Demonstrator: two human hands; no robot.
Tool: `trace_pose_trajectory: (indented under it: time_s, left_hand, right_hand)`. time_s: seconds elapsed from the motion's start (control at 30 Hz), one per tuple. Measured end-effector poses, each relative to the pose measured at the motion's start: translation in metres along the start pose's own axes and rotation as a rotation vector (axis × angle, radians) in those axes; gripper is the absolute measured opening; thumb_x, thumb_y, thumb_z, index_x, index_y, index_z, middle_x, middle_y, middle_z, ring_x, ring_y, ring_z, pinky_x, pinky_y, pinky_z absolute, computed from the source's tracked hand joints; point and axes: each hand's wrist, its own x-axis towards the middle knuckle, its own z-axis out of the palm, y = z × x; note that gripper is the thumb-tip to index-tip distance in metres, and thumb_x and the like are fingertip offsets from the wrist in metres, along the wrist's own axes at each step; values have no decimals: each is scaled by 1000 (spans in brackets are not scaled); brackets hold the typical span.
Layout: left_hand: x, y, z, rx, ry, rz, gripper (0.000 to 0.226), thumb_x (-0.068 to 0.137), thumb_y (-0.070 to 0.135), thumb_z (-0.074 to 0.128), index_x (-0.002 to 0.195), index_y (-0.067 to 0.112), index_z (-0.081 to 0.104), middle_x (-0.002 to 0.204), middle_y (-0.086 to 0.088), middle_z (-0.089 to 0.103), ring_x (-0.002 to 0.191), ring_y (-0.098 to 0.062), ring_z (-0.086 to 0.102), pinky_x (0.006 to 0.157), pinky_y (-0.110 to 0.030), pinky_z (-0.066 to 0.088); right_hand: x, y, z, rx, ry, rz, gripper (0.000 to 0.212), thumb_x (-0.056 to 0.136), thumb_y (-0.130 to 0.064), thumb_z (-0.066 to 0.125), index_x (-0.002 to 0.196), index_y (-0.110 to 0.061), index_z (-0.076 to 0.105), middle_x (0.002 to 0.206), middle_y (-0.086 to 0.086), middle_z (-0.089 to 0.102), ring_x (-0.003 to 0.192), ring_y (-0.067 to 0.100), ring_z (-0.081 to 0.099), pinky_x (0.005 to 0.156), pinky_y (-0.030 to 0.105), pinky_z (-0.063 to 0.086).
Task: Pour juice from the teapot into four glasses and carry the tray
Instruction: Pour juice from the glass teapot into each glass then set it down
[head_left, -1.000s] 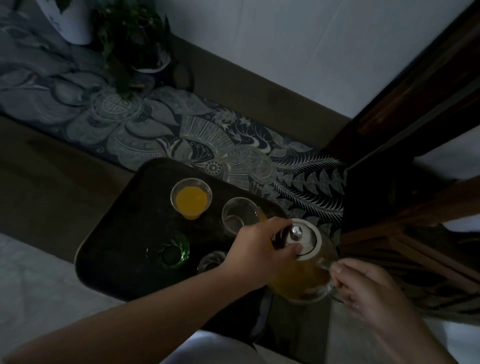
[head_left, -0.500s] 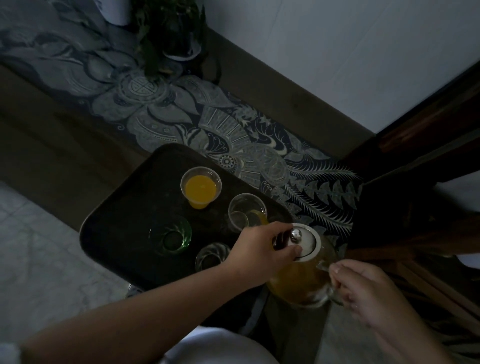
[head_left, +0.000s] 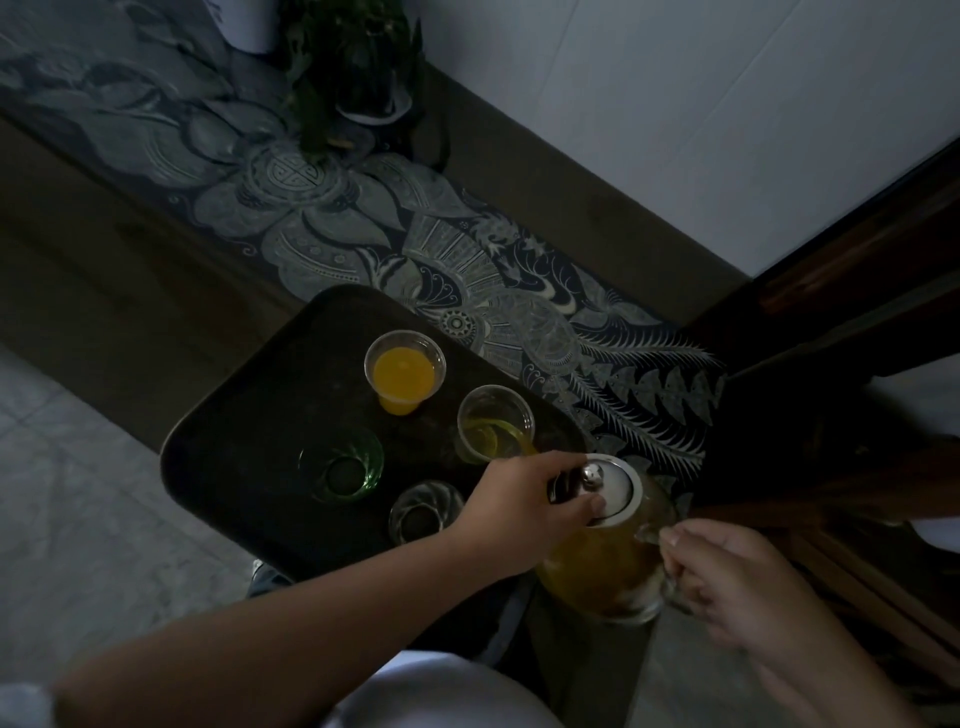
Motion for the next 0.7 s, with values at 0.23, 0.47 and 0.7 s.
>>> trace_pose_trajectory:
  time_s: [0.23,0.47,0.7]
  left_hand:
    - [-6,-3,2,-8,0,-3,49,90,40,67,136,26,57,122,8,68,100,5,56,75,-2,39]
    - [-7,-4,3,-19,-3,-2,50,91,40,66,137,25,56,123,6,68,104,2,57,79,-6,40]
    - [-9,-4,3,-50,-12,-5,44,92,38,65,134,27,60,116,9,70,103,1,61,80,-10,47]
  right_hand:
    - [-3,1,2,-31,-20,5,32,95,-15,48,65,-4,50,42,-2,26,30,4,21,29,13,18]
    - [-9,-2,4,-19,-36,14,30,96,-15,47,69,-3,51,42,-4,27,29,1,21,28,11,19]
    - [-12,-5,3,-20,-61,27,27,97,-16,46,74,-2,51,43,-3,28,30,3,23,28,12,18]
